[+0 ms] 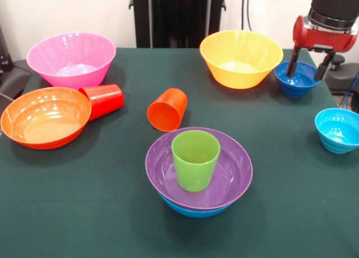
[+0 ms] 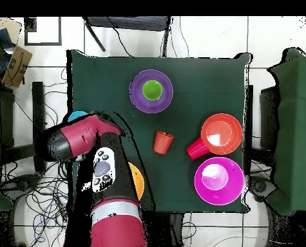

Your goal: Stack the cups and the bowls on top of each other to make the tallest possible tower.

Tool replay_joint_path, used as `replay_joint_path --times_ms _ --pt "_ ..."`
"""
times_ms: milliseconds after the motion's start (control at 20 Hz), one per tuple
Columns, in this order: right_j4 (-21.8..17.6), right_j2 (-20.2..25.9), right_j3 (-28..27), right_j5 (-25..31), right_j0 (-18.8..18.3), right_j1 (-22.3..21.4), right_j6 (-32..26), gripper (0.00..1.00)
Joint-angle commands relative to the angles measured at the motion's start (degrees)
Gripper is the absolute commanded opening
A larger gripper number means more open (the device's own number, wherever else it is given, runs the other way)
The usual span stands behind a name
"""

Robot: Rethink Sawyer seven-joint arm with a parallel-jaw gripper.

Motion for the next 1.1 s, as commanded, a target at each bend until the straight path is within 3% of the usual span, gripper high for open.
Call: replay_joint_path --times_ms 50,600,1100 --pt "1.9 -0.6 3.4 0.7 2.9 1.2 8.7 1.0" --pt "3.5 -4.2 3.6 -0.7 7.6 2.8 10.6 1.0" --pt "4.4 -7.0 4.5 -7.0 12.1 6.3 12.0 1.0"
